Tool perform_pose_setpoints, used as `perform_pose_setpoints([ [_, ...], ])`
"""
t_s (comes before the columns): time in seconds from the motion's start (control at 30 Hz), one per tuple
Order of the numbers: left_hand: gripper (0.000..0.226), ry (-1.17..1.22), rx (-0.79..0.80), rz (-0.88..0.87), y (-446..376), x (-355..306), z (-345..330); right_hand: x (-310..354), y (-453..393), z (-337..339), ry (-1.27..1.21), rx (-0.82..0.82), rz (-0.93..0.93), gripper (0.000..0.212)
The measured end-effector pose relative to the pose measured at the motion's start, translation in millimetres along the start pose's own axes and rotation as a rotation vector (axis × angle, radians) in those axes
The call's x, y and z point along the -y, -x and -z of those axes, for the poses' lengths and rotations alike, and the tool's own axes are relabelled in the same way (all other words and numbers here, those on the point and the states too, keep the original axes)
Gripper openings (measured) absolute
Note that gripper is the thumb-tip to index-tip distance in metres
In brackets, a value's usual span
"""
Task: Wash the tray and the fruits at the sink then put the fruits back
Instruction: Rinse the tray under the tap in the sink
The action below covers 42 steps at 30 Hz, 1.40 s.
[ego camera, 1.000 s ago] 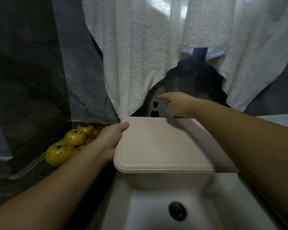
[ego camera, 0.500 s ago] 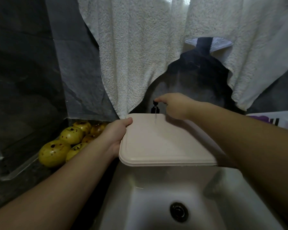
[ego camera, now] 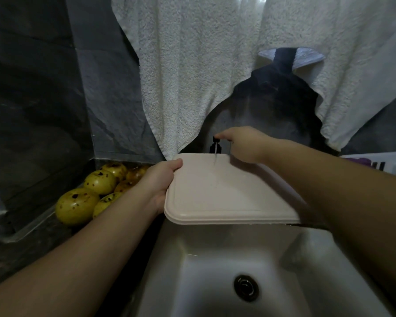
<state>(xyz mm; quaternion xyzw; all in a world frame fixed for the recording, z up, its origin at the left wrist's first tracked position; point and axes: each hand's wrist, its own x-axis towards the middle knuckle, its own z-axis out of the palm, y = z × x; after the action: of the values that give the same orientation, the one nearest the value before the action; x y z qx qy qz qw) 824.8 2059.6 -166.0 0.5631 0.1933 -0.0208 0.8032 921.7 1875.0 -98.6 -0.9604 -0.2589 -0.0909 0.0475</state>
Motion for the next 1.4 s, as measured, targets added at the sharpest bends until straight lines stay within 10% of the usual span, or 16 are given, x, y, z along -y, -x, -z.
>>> perform_pose_setpoints([
  [0.3,0.036,-0.025,-0.025,-0.017,17,3,4,11,14,11,-0.108,0.002,-0.064,0.065],
  [0.43,0.04,0.004,-0.04,-0.028,31,9,6,40,43,-4,-0.17,-0.04,-0.034,0.02],
  [0.7,0.045,0.057,-0.022,-0.05,72,25,25,117,118,-43,-0.044,0.147,0.091,0.077],
  [1.23,0.036,-0.045,-0.114,0.007,121,87,37,110,212,-85,-0.022,0.146,0.014,0.078],
  [1.4,0.036,-0.07,-0.102,0.031,119,95,27,75,213,-79,-0.047,0.134,-0.325,0.075],
])
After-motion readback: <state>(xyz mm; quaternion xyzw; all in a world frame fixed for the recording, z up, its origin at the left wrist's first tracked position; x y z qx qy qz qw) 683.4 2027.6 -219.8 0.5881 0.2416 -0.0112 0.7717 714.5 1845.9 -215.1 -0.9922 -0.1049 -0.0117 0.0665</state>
